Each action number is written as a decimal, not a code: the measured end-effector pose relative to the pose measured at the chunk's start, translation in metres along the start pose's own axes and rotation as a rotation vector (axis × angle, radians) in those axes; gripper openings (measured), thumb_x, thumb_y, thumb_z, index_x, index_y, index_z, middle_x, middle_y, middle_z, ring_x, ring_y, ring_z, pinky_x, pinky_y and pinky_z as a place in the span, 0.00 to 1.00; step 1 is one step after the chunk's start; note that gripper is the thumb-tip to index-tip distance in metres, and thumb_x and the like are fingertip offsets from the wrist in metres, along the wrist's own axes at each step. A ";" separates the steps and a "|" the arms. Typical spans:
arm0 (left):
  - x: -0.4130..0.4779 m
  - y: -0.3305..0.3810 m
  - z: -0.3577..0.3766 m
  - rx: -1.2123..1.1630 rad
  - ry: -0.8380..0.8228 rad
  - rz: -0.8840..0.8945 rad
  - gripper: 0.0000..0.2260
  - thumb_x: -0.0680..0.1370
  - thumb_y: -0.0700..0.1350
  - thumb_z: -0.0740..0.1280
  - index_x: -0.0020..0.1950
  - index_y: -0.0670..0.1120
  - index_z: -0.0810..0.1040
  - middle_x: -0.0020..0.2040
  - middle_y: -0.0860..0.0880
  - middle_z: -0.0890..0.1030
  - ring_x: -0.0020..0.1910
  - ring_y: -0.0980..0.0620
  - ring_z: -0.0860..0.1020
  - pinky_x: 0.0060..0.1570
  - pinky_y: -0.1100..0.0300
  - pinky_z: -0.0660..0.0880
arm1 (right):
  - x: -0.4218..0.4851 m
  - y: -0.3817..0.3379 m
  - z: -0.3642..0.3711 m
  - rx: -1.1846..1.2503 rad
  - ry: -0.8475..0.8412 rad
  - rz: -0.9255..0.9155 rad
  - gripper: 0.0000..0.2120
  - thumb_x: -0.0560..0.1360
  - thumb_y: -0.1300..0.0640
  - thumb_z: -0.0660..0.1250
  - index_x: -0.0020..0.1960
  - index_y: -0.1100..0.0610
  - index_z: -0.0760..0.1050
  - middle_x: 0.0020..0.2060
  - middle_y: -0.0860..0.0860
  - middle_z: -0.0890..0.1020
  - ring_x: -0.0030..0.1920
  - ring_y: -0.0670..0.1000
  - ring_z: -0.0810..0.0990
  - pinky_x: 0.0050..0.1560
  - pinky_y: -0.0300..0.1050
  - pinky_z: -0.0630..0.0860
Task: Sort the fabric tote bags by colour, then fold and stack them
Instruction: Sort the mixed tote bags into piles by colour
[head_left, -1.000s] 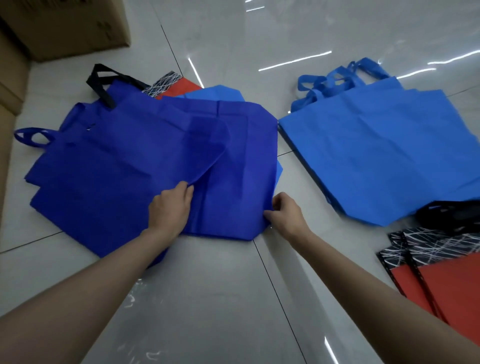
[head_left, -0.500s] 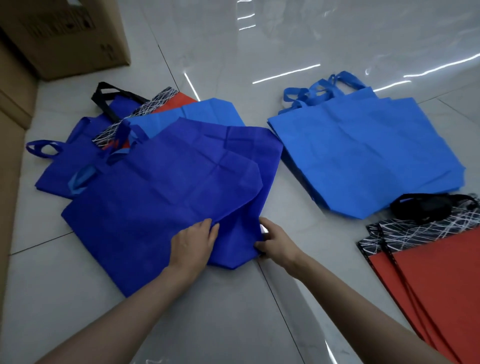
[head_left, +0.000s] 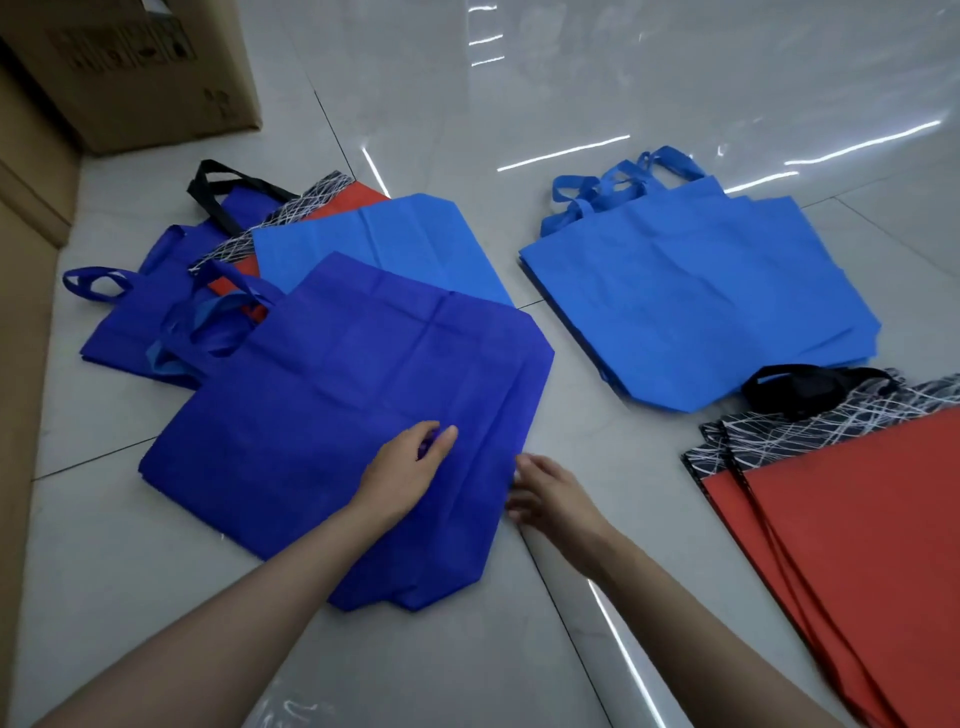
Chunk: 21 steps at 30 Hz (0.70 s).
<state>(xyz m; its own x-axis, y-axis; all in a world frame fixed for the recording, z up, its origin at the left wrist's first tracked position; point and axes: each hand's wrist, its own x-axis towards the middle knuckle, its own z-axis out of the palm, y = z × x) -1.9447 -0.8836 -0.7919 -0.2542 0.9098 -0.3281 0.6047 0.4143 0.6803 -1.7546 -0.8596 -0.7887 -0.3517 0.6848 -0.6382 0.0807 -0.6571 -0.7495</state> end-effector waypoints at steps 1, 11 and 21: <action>-0.001 -0.001 0.003 0.062 -0.047 0.013 0.28 0.78 0.62 0.55 0.73 0.47 0.64 0.72 0.49 0.67 0.70 0.52 0.64 0.69 0.54 0.62 | 0.003 -0.005 -0.003 0.051 0.059 -0.001 0.12 0.80 0.52 0.60 0.59 0.57 0.73 0.46 0.58 0.82 0.41 0.53 0.78 0.43 0.46 0.74; -0.001 -0.006 0.018 0.454 -0.241 0.073 0.22 0.82 0.56 0.49 0.76 0.58 0.51 0.78 0.50 0.43 0.76 0.48 0.43 0.72 0.49 0.49 | 0.006 0.004 0.014 -0.037 0.062 -0.056 0.10 0.81 0.57 0.57 0.60 0.56 0.73 0.41 0.55 0.82 0.35 0.50 0.80 0.35 0.41 0.77; -0.005 -0.006 0.007 0.244 0.029 0.158 0.19 0.82 0.48 0.56 0.71 0.43 0.66 0.73 0.45 0.64 0.71 0.49 0.63 0.69 0.53 0.60 | 0.011 -0.011 0.017 -0.307 0.292 -0.284 0.13 0.78 0.67 0.58 0.58 0.53 0.68 0.50 0.44 0.76 0.49 0.46 0.76 0.49 0.41 0.76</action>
<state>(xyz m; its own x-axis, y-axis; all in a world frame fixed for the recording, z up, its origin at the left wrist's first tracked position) -1.9421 -0.8910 -0.7989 -0.1612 0.9645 -0.2093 0.8015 0.2517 0.5425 -1.7749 -0.8497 -0.7848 -0.1275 0.9112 -0.3918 0.3057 -0.3396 -0.8895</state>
